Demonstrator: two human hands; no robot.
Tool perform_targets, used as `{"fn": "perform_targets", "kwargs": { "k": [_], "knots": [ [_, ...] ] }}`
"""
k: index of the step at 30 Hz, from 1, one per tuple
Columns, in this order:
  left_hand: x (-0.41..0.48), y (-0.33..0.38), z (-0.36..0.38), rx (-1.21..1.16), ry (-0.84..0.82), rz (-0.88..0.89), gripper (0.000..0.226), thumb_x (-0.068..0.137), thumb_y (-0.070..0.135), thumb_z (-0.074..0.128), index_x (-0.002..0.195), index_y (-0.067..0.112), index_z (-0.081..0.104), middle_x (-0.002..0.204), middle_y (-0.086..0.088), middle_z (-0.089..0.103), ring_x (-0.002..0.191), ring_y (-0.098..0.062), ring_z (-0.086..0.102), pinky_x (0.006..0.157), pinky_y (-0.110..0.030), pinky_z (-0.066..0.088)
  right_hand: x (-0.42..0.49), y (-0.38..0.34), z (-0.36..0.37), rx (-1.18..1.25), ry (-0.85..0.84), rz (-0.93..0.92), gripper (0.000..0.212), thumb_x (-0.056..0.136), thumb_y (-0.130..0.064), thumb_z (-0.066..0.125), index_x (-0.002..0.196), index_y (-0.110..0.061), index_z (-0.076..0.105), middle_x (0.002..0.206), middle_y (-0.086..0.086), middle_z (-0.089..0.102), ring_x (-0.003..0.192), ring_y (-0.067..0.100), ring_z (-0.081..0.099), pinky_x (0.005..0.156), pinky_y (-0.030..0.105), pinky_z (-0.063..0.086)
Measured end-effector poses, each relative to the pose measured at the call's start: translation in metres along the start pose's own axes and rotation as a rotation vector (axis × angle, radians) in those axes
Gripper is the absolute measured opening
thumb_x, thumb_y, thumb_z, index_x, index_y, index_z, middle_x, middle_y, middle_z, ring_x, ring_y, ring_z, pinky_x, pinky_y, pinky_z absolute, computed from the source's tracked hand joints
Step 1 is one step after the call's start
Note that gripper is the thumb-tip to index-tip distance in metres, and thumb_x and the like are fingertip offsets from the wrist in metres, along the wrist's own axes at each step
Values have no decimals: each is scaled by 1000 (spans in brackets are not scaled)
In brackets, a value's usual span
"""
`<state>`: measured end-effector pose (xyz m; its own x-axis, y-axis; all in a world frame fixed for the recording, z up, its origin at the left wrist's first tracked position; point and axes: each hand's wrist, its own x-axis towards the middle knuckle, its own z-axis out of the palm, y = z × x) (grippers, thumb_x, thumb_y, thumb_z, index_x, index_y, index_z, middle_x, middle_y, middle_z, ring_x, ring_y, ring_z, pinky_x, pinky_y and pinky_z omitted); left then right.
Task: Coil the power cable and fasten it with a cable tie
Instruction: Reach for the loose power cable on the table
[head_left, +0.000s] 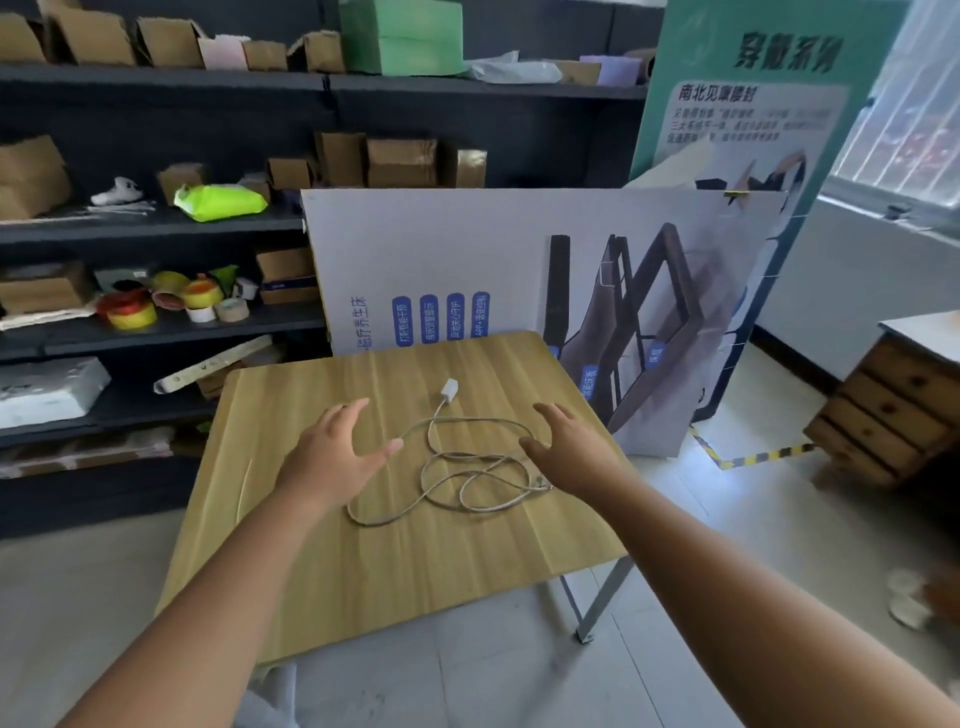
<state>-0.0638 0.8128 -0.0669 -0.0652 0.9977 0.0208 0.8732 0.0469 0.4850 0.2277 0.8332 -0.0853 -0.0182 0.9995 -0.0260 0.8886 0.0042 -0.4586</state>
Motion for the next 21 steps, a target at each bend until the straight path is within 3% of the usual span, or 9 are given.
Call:
{"fn": "perform_targets", "kwargs": {
  "k": [7, 13, 17, 21],
  "knots": [
    [92, 8, 47, 21, -47, -67, 80, 84, 66, 52, 150, 28, 29, 158, -3, 32, 138, -28, 41, 99, -48, 46, 101, 54, 46, 41, -123, 53, 62, 94, -42, 51, 149, -18, 34, 155, 6, 38, 136, 27, 41, 107, 39, 38],
    [145, -7, 90, 16, -136, -184, 78, 82, 70, 50, 148, 34, 29, 158, -2, 31, 137, -28, 41, 100, -49, 46, 175, 106, 105, -14, -286, 80, 59, 94, -39, 50, 147, -17, 38, 152, 9, 41, 132, 31, 46, 105, 40, 41],
    [167, -30, 126, -4, -198, -241, 75, 85, 66, 52, 149, 32, 32, 156, 0, 36, 137, -26, 42, 102, -46, 44, 201, 152, 160, -120, -466, 105, 48, 91, -22, 48, 139, -20, 45, 142, 10, 49, 120, 34, 55, 93, 42, 50],
    [178, -60, 169, 15, -307, -268, 72, 86, 61, 54, 148, 29, 35, 155, 1, 39, 137, -25, 43, 104, -42, 42, 220, 198, 211, -239, -539, 125, 58, 85, -7, 45, 141, -22, 43, 147, 4, 44, 120, 33, 56, 90, 42, 52]
  ]
}}
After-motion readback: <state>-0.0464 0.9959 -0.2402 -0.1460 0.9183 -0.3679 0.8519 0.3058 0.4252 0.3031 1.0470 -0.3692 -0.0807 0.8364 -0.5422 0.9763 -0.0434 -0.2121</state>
